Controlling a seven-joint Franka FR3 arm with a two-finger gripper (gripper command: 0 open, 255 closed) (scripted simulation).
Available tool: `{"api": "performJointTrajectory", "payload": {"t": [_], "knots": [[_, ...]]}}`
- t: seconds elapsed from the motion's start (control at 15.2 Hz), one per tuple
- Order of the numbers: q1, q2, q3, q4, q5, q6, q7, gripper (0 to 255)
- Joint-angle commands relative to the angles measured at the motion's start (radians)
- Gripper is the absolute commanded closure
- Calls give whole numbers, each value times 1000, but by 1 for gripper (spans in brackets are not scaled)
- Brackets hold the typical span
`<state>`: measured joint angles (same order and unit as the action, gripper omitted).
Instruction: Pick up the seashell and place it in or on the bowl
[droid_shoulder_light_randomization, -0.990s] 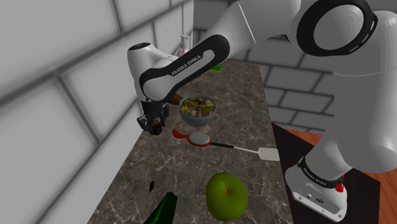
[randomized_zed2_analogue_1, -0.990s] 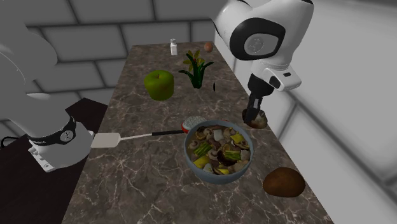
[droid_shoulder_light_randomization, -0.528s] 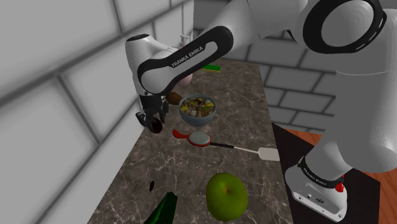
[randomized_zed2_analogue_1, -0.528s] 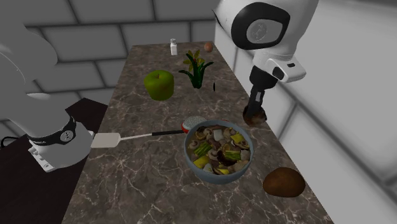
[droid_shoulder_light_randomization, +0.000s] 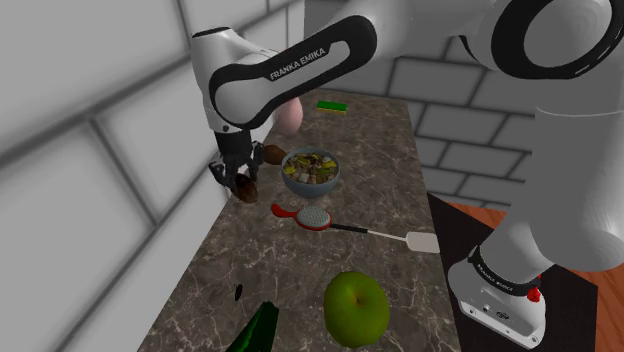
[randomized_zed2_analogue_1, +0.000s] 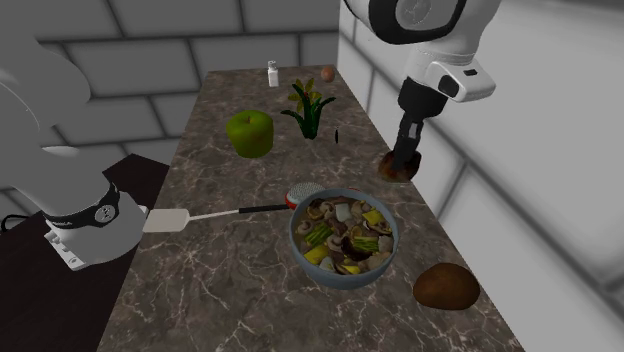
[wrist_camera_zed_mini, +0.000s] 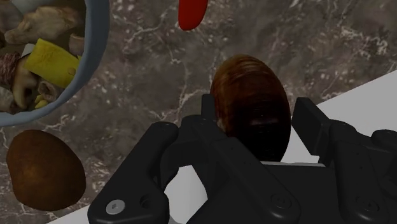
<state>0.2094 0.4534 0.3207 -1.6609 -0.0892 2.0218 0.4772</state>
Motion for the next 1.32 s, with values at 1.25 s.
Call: {"api": "performJointTrajectory", "payload": {"t": [1.25], "knots": [[-21, -109, 11, 105, 36, -210, -26, 255]]}}
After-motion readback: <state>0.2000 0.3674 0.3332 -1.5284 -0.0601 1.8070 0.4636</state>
